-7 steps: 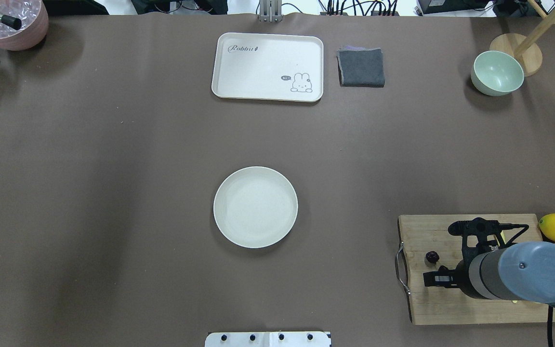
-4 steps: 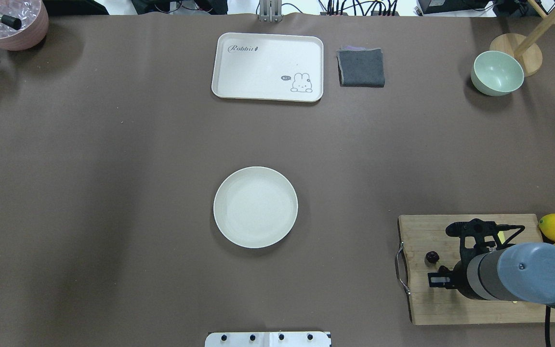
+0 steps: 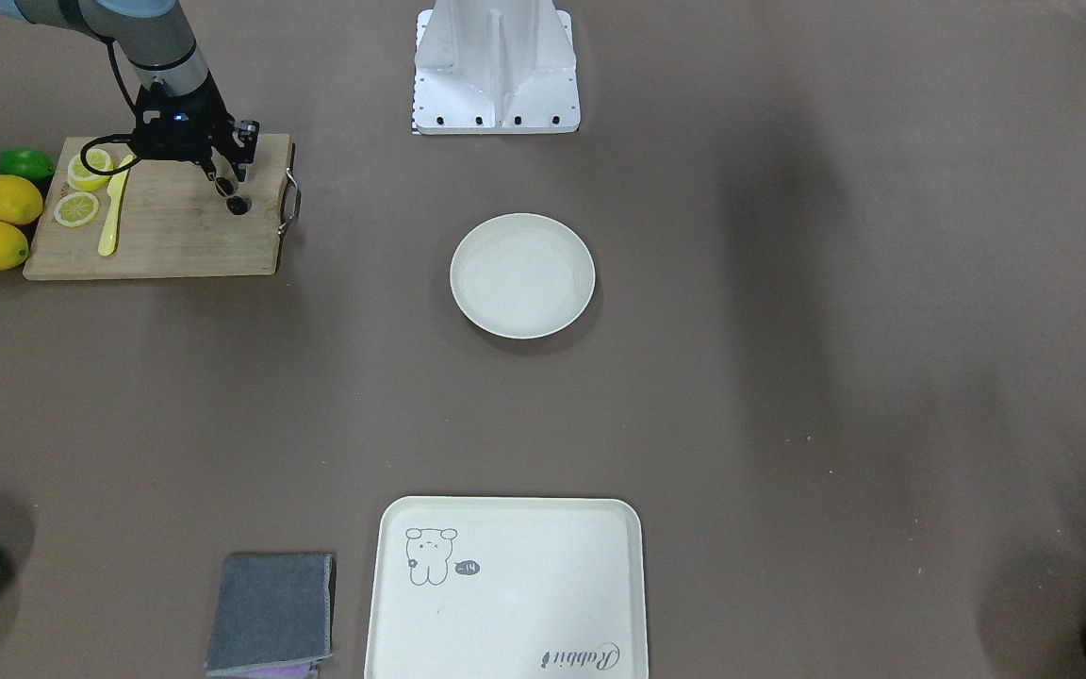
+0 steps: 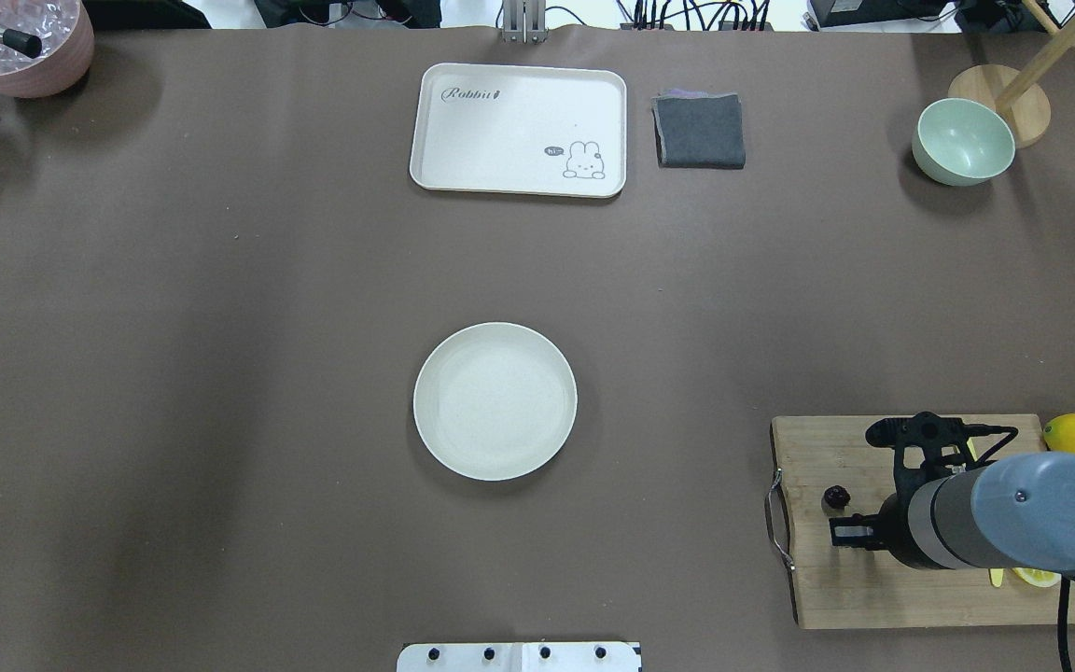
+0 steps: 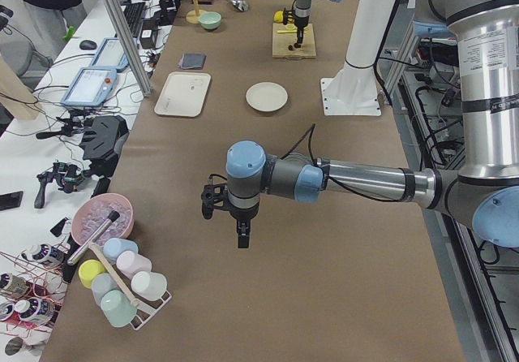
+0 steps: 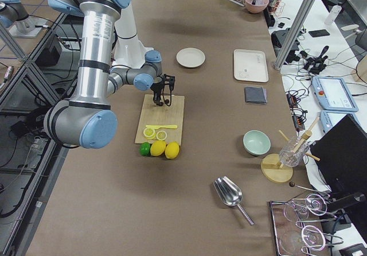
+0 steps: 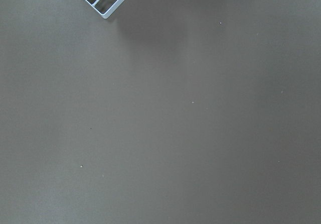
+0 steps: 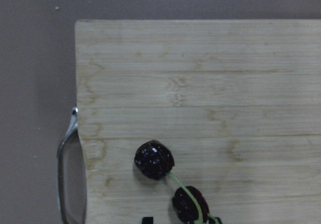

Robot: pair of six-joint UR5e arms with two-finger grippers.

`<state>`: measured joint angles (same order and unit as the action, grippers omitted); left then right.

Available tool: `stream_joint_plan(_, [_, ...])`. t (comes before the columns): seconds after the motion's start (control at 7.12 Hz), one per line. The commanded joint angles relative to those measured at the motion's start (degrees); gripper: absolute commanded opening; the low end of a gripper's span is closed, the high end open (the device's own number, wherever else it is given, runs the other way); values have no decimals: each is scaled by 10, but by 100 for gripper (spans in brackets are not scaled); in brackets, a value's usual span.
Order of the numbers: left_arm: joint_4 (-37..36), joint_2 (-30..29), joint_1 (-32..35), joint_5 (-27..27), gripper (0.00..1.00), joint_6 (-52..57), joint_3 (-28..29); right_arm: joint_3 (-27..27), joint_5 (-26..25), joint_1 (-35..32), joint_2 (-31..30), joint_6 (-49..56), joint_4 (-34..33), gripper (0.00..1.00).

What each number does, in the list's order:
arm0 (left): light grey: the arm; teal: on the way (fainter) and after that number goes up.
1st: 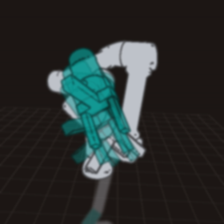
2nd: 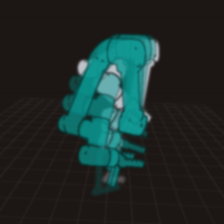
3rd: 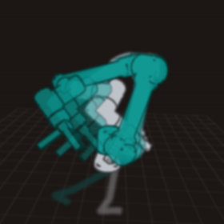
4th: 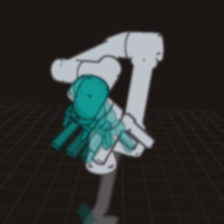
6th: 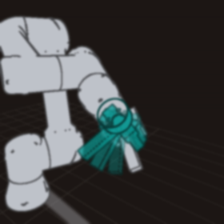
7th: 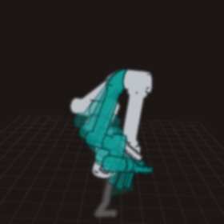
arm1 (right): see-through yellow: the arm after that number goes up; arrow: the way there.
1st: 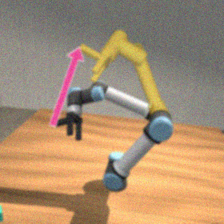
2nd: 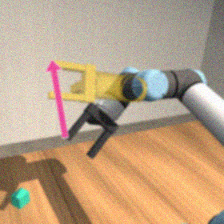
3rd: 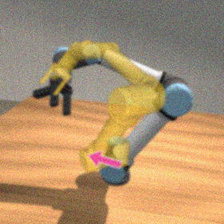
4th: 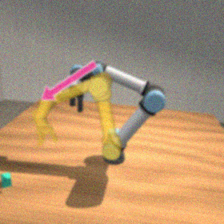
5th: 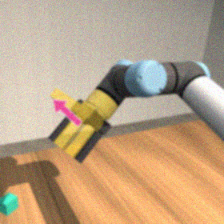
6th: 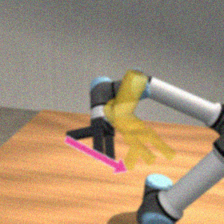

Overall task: Place red cherry on plate
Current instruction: 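Lower the right gripper and grasp the pair of cherries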

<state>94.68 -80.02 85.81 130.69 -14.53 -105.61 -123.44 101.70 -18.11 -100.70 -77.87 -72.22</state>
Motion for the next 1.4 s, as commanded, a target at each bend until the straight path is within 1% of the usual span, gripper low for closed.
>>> stream_joint_plan(0.0, [1, -1, -1, 0, 97, -6, 1, 1, 21, -31, 21, 3, -7, 54])
stream_joint_plan(0.14, [1, -2, -1, 0, 97, -6, 1, 3, 24, -40, 23, 24, -8, 55])
stream_joint_plan(0.28, [1, -2, -1, 0, 97, -7, 1, 6, 32, -55, 22, 49, -8, 58])
stream_joint_plan(0.56, [1, -3, -2, 0, 97, -7, 2, 17, 43, -76, 16, 73, -8, 60])
stream_joint_plan(0.84, [1, -3, -2, 0, 97, -9, 1, 22, 43, -80, 16, 73, -8, 53])
stream_joint_plan(0.98, [1, -3, -2, 0, 97, -9, 1, 25, 42, -79, 15, 73, -8, 40])
stream_joint_plan(1.12, [1, -3, -2, 0, 97, -9, 1, 22, 41, -80, 14, 73, -8, 21])
stream_joint_plan(1.26, [1, -3, -2, 0, 97, -10, 1, 20, 37, -80, 12, 73, -8, 0])
